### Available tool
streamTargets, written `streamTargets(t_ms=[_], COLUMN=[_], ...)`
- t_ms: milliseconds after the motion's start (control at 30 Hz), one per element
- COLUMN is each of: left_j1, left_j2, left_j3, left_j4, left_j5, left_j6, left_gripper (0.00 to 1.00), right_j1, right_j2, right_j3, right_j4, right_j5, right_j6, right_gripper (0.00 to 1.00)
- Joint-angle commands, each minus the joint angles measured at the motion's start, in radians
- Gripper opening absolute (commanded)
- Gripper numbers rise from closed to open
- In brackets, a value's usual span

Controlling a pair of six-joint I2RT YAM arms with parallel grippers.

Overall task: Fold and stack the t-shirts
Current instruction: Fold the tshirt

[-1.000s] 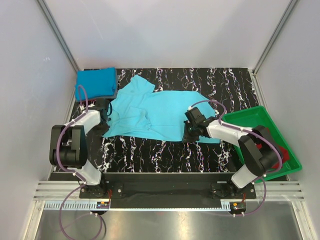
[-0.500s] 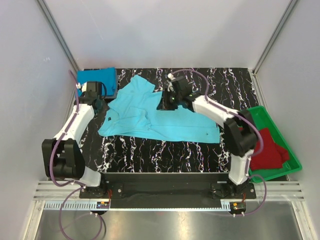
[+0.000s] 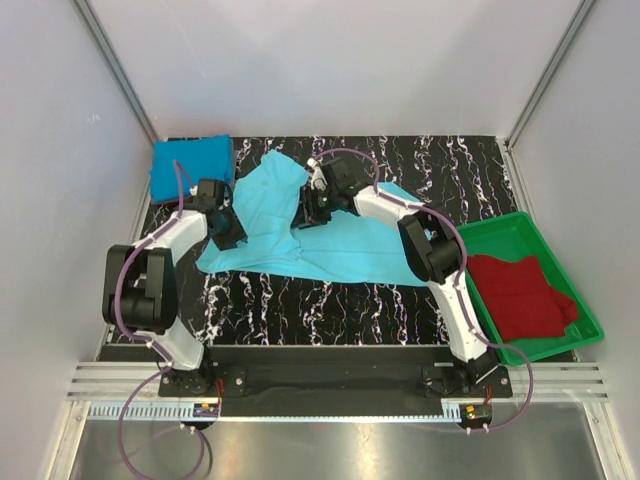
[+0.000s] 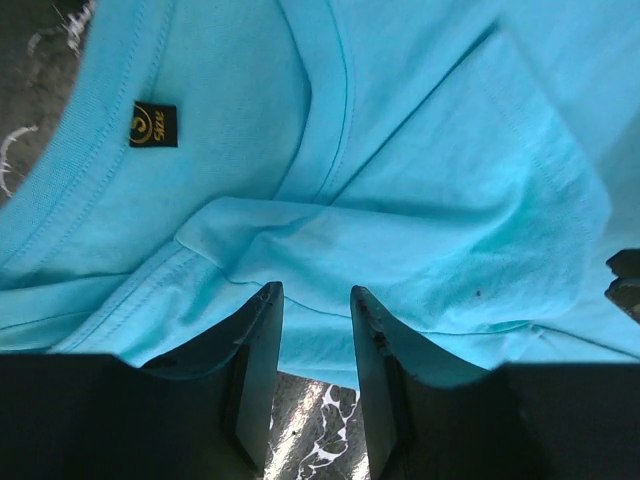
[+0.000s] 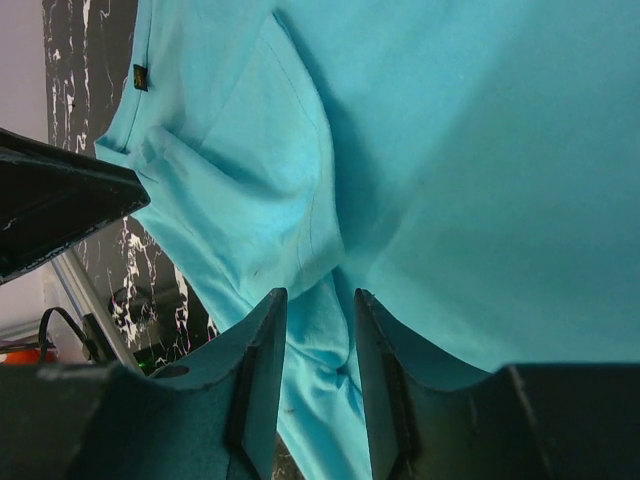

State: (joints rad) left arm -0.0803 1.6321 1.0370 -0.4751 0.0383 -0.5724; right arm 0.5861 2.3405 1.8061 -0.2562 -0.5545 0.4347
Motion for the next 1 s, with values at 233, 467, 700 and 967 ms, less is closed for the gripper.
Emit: streamTargets(t_ms=[233, 467, 700, 967], left_j1=[-0.018, -0.027, -0.047, -0.062], left_j2=[0.020, 0.072, 0.132, 0.135], left_j3=[-0.025, -0.035, -0.023, -0.015], left_j4=[0.072, 0.061, 0.003, -0.005], left_j5=[-0.075, -0.144, -0.259, -0.278], left_j6=[0.000, 0.000, -0.007, -0.012], left_gripper=[0.37, 0.36, 0.36, 0.36], right_j1=[-0.002, -0.003, -0.005, -0.005], right_j2=[0.123, 0.099, -0.036, -0.001], right_j3=[0.159, 0.138, 0.107, 0.122], right_j4=[0.035, 0.037, 0.008, -0.092], right_j5=[-0.128, -0.064, 0.096, 0.176], right_j6=[-0.031, -0.056, -0.140, -0.176], right_gripper=[0.41, 0.11, 0.00, 0.10])
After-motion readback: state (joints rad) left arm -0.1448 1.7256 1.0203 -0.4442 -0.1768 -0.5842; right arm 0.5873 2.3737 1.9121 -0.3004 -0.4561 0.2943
